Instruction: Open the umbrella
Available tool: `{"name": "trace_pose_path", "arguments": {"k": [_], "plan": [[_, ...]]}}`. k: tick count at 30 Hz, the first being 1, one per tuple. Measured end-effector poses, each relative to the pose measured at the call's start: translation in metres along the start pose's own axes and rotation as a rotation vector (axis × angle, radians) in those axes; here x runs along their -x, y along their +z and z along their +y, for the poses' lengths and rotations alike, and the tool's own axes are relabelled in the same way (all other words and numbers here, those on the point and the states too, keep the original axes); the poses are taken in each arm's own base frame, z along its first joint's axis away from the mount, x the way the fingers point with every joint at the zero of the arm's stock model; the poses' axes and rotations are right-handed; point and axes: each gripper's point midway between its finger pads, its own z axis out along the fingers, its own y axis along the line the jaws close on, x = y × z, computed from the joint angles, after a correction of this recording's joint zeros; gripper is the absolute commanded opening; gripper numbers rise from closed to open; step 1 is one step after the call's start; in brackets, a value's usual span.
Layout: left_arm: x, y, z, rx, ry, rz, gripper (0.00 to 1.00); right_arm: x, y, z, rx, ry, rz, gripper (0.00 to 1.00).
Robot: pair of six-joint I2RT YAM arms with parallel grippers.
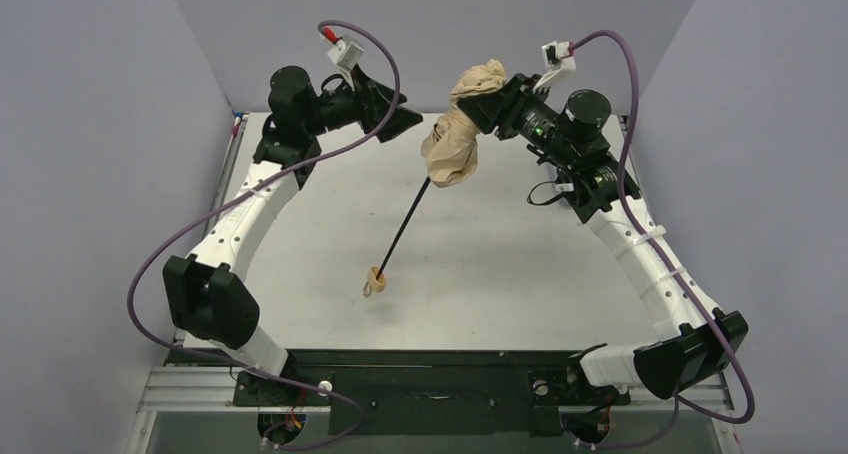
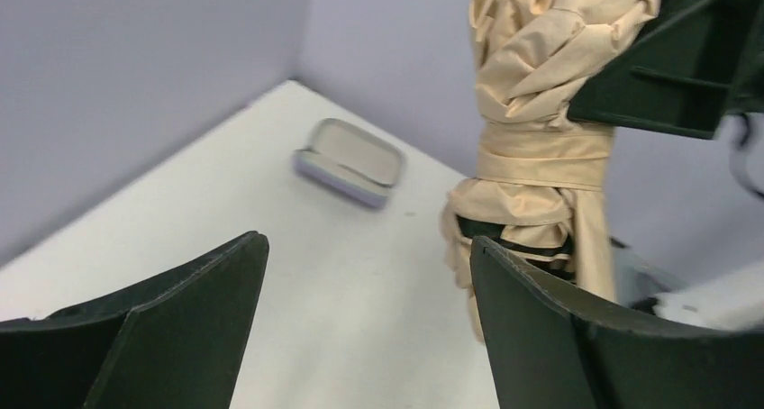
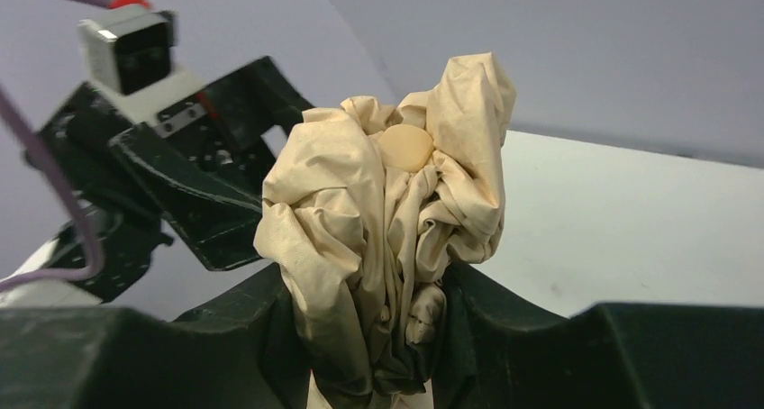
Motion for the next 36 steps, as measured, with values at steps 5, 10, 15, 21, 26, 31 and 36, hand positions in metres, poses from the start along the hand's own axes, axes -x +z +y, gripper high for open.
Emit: {"name": "trace_pose_path", "arguments": {"k": [5,10,15,21,26,31,36], "plan": [[0.009,-0.008,0.030,0.301,0.302,-0.025,0.83,-0.006,-0.004,-0.042,-0.214,0.024,-0.016,0.00],[-0.021,0.019,-0.019,0.325,0.595,0.036,0.83,-0.009,-0.011,-0.072,-0.389,0.043,-0.044,0.00],[-0.036,0.038,-0.048,0.315,0.742,0.069,0.84,-0.015,-0.013,-0.080,-0.493,0.130,-0.082,0.00],[-0.054,0.053,-0.053,0.331,0.882,0.131,0.84,-0.026,-0.011,-0.075,-0.533,0.190,-0.091,0.00],[-0.086,0.064,-0.029,0.379,0.944,0.239,0.82,-0.028,-0.013,-0.077,-0.557,0.224,-0.099,0.00],[-0.099,0.061,-0.006,0.459,0.963,0.308,0.53,-0.030,-0.015,-0.079,-0.578,0.249,-0.096,0.00],[-0.097,0.057,-0.001,0.490,0.961,0.314,0.20,-0.031,-0.013,-0.076,-0.564,0.267,-0.090,0.24]]}}
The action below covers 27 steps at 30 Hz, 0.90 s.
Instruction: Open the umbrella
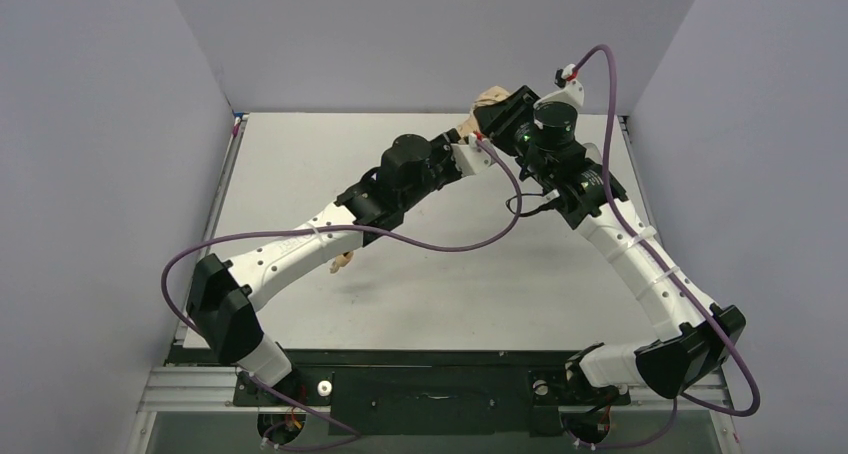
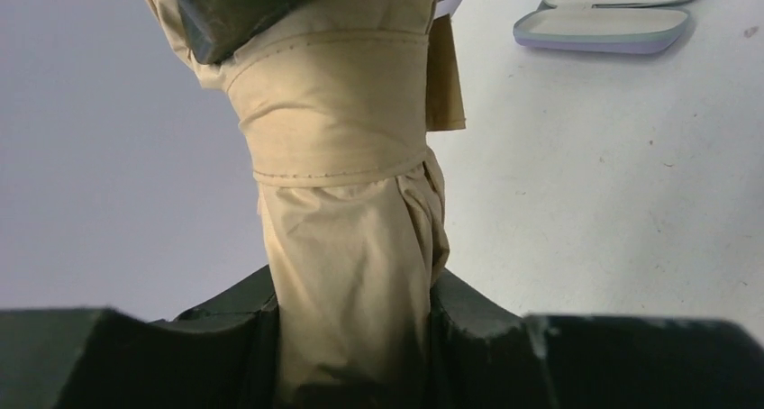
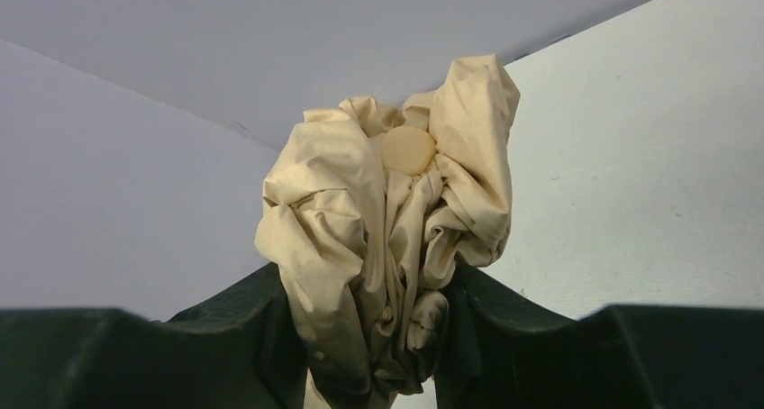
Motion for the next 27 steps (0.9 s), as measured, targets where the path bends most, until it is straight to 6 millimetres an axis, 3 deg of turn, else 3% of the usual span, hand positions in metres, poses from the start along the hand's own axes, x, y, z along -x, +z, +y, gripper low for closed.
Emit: {"name": "trace_pose_path", "arguments": {"k": [1,3,9,16,21,24,27], "plan": [[-0.001,0.000,0.000,0.000,-0.005,0.003,0.11,0.000,0.000,0.000,0.002,0.003,0.001,0.35],[0.000,-0.001,0.000,0.004,-0.026,0.008,0.01,0.000,0.001,0.000,0.004,0.009,0.003,0.44],[0.003,-0.001,0.003,-0.029,-0.166,-0.005,0.00,0.009,0.002,0.003,0.072,-0.004,0.028,0.58],[0.004,-0.003,0.016,-0.159,-0.524,-0.054,0.00,0.034,-0.006,0.018,0.253,-0.122,0.026,0.55],[-0.006,-0.006,0.054,-0.171,-0.821,-0.124,0.00,0.045,-0.032,0.023,0.321,-0.207,-0.004,0.56],[-0.004,-0.009,0.068,-0.191,-0.927,-0.181,0.00,0.045,-0.041,0.031,0.362,-0.227,-0.006,0.57],[0.011,-0.013,0.063,-0.261,-0.982,-0.230,0.00,0.038,-0.044,0.041,0.401,-0.241,0.009,0.57]]}}
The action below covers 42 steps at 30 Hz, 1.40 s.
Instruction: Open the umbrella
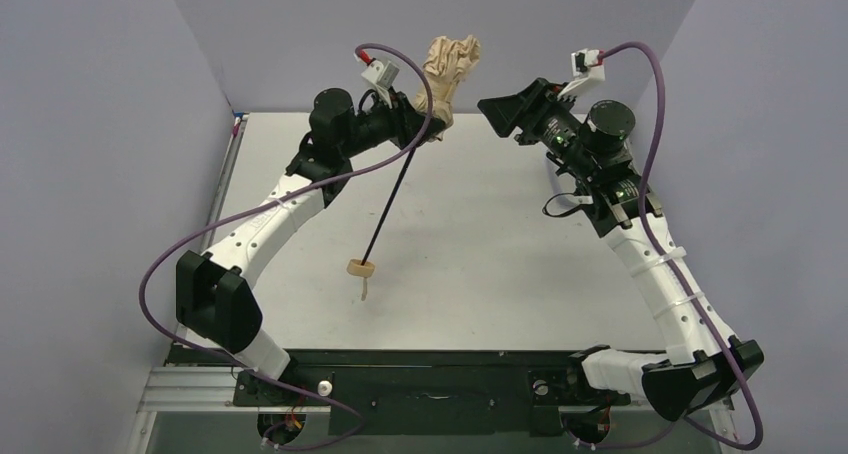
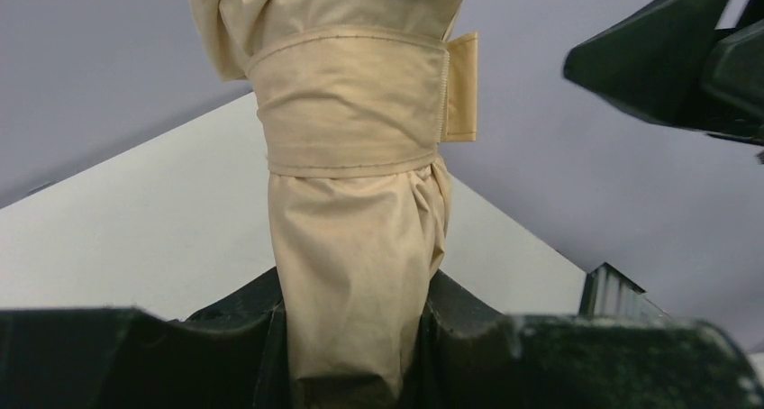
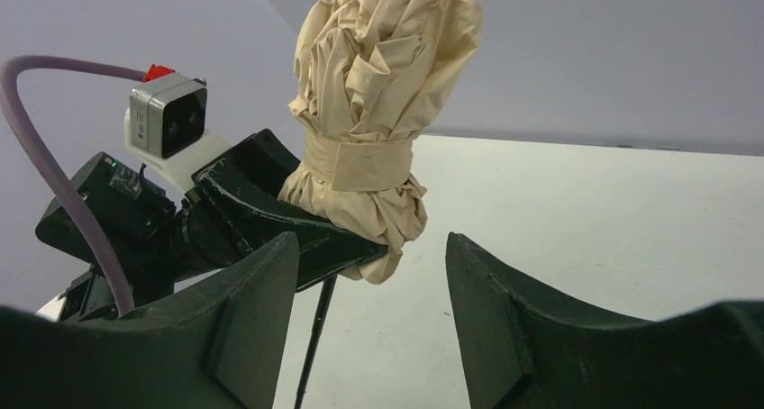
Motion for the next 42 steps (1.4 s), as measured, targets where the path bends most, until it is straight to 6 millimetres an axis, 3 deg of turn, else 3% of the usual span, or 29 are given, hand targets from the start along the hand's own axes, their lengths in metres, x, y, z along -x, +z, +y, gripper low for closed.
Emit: {"name": "trace_pose_path", "arguments": {"k": [5,13,21,27,29,33,36,38,42], "plan": [[0.004,0.002,-0.026,-0.107,-0.028,-0.010,0.00,-0.019,0.008,0.020,0.059,0.000,0.047,0.55],[-0.002,-0.003,-0.038,-0.177,-0.030,-0.001,0.00,-0.035,0.029,0.032,0.096,0.014,0.098,0.50],[-0.003,-0.010,-0.048,-0.209,-0.021,0.007,0.00,-0.028,0.033,0.037,0.105,0.013,0.083,0.34],[0.004,-0.014,-0.054,-0.220,-0.012,-0.006,0.00,-0.028,0.034,0.034,0.085,-0.005,0.072,0.13],[0.004,-0.015,-0.053,-0.219,-0.016,-0.006,0.00,-0.027,0.035,0.033,0.081,-0.010,0.069,0.15],[0.004,-0.015,-0.055,-0.226,-0.028,-0.002,0.00,-0.027,0.035,0.032,0.074,-0.014,0.066,0.33],[0.004,-0.016,-0.058,-0.244,-0.035,0.002,0.00,-0.028,0.035,0.031,0.071,-0.012,0.068,0.35],[0.004,-0.017,-0.060,-0.255,-0.045,0.004,0.00,-0.028,0.035,0.031,0.073,-0.011,0.068,0.32],[0.005,-0.018,-0.062,-0.267,-0.055,0.005,0.00,-0.027,0.035,0.034,0.088,-0.006,0.070,0.16]]}}
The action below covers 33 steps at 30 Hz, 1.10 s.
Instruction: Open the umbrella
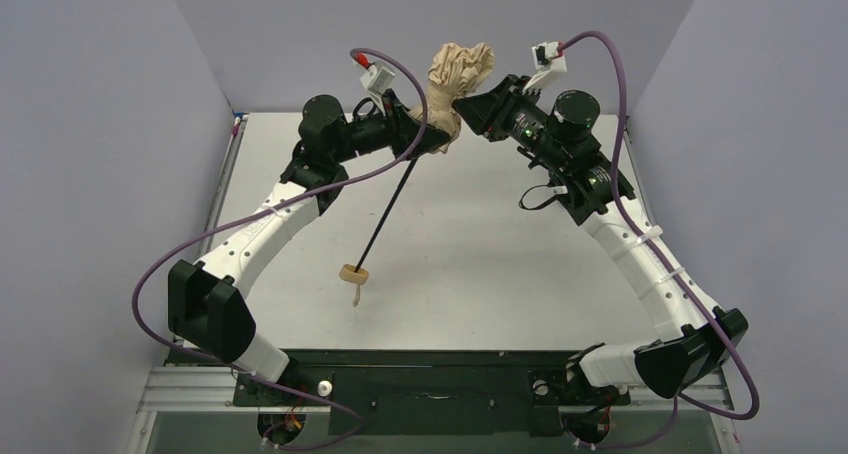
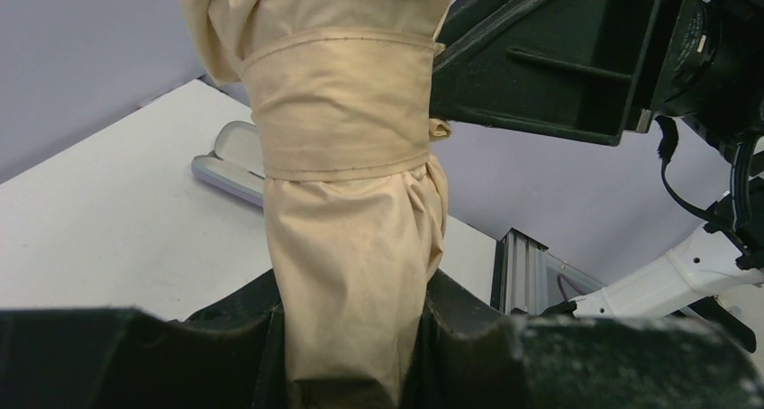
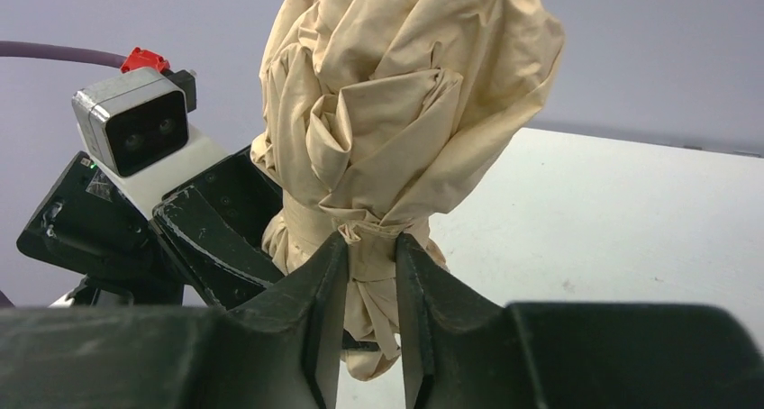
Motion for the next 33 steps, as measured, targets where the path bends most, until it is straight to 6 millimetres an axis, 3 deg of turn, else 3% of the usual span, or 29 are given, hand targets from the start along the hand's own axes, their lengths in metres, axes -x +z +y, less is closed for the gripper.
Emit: {"name": "trace_pose_path", "arguments": {"k": [3,23,28,31,33], "plan": [[0.003,-0.001,-0.001,-0.004,-0.002,-0.010,0.00,0.000,0.000,0.001,0.009,0.001,0.002,0.00],[0.004,-0.002,-0.009,-0.037,-0.088,0.000,0.00,0.001,-0.004,-0.002,0.019,-0.195,-0.004,0.00],[0.003,-0.003,-0.011,-0.046,-0.097,0.006,0.00,0.000,-0.007,-0.004,-0.025,-0.351,-0.018,0.00],[0.001,-0.003,-0.014,-0.057,-0.103,0.014,0.00,-0.004,-0.011,-0.012,-0.069,-0.470,-0.016,0.00],[0.001,-0.003,-0.023,-0.100,-0.098,0.024,0.00,-0.010,-0.014,-0.034,-0.151,-0.557,0.010,0.00]]}}
